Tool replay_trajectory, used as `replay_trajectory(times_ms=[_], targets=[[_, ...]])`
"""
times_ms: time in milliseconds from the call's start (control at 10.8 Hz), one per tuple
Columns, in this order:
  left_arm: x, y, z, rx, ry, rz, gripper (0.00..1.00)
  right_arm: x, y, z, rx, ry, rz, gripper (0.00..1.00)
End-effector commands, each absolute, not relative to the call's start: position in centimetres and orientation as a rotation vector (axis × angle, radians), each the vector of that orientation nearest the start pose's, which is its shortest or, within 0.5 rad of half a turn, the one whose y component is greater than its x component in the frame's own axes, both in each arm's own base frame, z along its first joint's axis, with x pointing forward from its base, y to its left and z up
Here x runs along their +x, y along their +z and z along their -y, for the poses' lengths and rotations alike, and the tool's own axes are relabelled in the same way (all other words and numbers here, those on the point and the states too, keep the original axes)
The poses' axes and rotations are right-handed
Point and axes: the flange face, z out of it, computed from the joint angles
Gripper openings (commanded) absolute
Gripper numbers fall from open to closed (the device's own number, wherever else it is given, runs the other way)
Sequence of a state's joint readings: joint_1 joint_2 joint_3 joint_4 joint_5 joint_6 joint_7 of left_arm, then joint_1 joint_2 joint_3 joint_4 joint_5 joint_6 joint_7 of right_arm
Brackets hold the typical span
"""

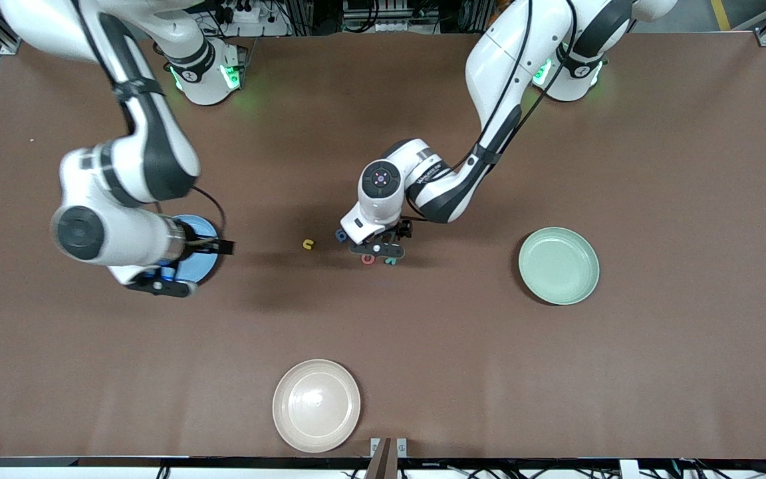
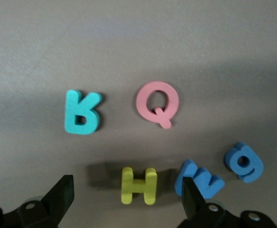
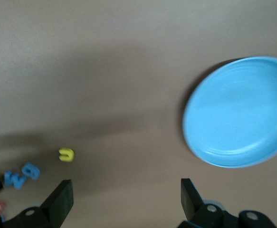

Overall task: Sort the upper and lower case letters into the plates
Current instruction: 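Grasp the yellow H with the left gripper while the right gripper reaches the u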

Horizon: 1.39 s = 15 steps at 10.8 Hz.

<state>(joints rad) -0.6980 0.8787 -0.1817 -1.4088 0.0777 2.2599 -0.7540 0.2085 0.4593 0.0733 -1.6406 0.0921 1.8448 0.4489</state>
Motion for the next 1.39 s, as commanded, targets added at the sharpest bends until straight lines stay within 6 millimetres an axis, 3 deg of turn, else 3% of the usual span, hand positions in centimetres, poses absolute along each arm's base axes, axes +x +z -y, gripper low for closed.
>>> replay_trajectory(times_ms=[0, 186, 279, 465, 836, 1115, 1208, 1301], targets=[[48.5, 17.8, 54.3, -3.183, 0.106, -0.152, 1.0, 62.1, 29.2, -20.4, -3.053, 0.487, -0.409, 0.94], [48.8, 17.9, 54.1, -3.184, 0.104, -0.157, 1.0, 61.9, 25.8, -21.5, -3.047, 0.515, -0.497, 0.88], [48.9, 18.1, 54.1, -3.182, 0.098, -0.154, 1.0, 61.5, 24.5, -23.1, -3.019, 0.535, -0.591, 0.85], [48.5, 16.4, 53.8, -3.163, 0.124, -0.16, 1.0, 61.4, 22.5, -24.3, -2.983, 0.527, -0.699, 0.83], [48.7, 15.9, 52.7, -3.147, 0.145, -0.139, 1.0, 60.1, 20.1, -27.3, -2.931, 0.585, -0.756, 0.76], [48.0, 16.0, 53.3, -3.149, 0.148, -0.082, 1.0, 58.6, 18.6, -30.2, -2.94, 0.607, -0.709, 0.76], [47.7, 16.2, 53.6, -3.149, 0.147, -0.078, 1.0, 58.4, 18.2, -30.4, -2.944, 0.608, -0.696, 0.76], [47.4, 16.3, 53.9, -3.151, 0.148, -0.085, 0.92, 58.3, 17.9, -30.3, -2.956, 0.613, -0.658, 0.76]])
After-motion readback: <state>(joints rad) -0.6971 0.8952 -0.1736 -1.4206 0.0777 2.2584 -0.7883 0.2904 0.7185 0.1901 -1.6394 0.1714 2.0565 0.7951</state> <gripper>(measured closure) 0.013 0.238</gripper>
